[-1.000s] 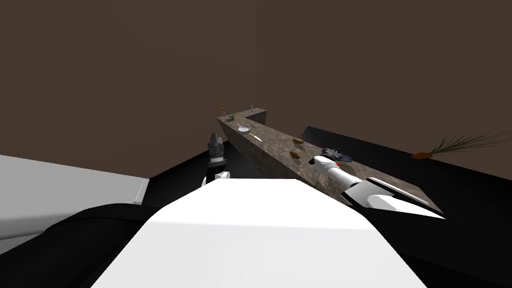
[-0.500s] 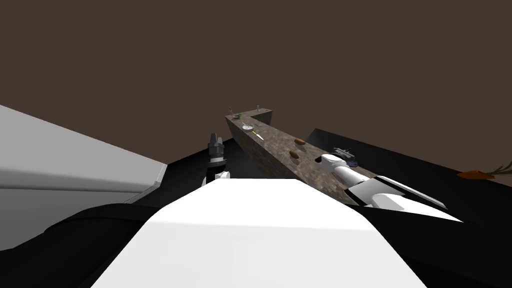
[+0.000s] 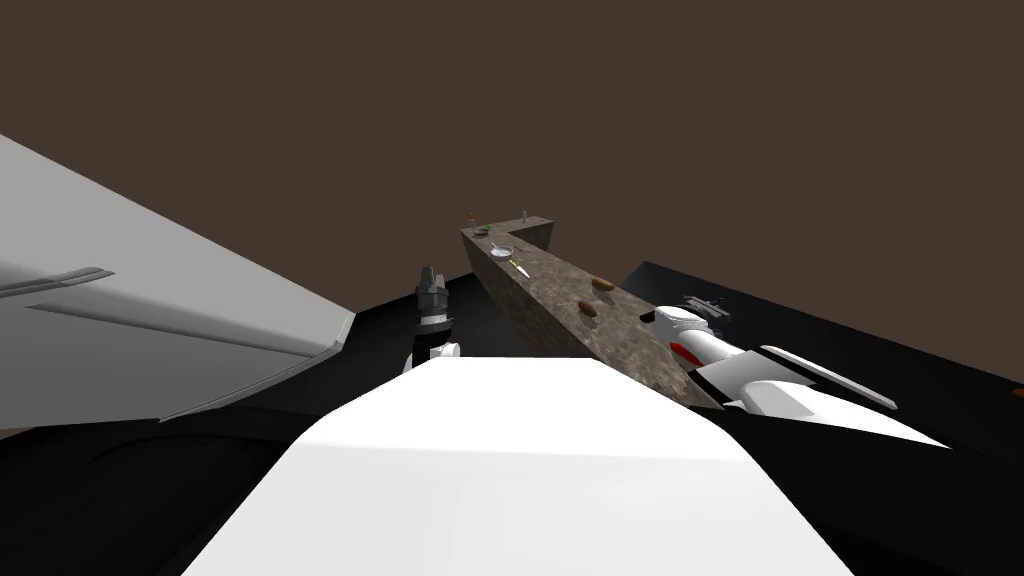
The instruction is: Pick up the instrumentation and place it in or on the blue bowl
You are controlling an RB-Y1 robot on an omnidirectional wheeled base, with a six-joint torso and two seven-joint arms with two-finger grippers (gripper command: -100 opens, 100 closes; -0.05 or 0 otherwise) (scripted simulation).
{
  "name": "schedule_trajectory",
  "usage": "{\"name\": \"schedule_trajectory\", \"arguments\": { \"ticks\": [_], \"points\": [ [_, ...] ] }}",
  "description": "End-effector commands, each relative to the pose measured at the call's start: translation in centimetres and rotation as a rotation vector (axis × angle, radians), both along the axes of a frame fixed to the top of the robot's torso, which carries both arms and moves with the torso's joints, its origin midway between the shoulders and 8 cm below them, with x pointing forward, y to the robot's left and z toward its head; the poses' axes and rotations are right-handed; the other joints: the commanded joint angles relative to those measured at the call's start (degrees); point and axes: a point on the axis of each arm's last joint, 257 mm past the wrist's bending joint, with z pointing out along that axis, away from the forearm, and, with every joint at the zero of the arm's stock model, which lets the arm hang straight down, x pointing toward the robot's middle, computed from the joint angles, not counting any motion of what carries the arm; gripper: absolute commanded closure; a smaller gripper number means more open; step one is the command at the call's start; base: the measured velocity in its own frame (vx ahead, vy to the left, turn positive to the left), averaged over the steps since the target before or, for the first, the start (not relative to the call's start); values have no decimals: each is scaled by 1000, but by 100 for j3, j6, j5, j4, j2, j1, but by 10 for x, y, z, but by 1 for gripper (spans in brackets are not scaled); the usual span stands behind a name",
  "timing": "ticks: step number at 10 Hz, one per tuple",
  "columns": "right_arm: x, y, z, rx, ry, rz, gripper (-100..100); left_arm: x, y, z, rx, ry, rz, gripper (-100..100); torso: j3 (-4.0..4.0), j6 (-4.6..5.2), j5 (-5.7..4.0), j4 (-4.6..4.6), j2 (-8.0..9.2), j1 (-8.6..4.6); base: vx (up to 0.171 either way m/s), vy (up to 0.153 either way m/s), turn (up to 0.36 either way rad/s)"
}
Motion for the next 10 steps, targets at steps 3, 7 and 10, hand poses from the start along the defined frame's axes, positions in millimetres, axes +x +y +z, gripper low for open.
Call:
{"name": "schedule_trajectory", "arguments": {
  "ticks": [3,7,10],
  "points": [
    [-9,-11,6,7,-3,-31,100,0,0,0,0,0,0,0,1,2,-2,1,0,1,-73,-70,151],
    [-10,-12,7,6,-2,-32,-100,0,0,0,0,0,0,0,-16,4,2,-6,-29,33,-1,-1,0],
    [-6,-24,29,2,-6,-31,-100,0,0,0,0,0,0,0,-17,4,2,-6,-30,34,-3,17,-2]
  ]
}}
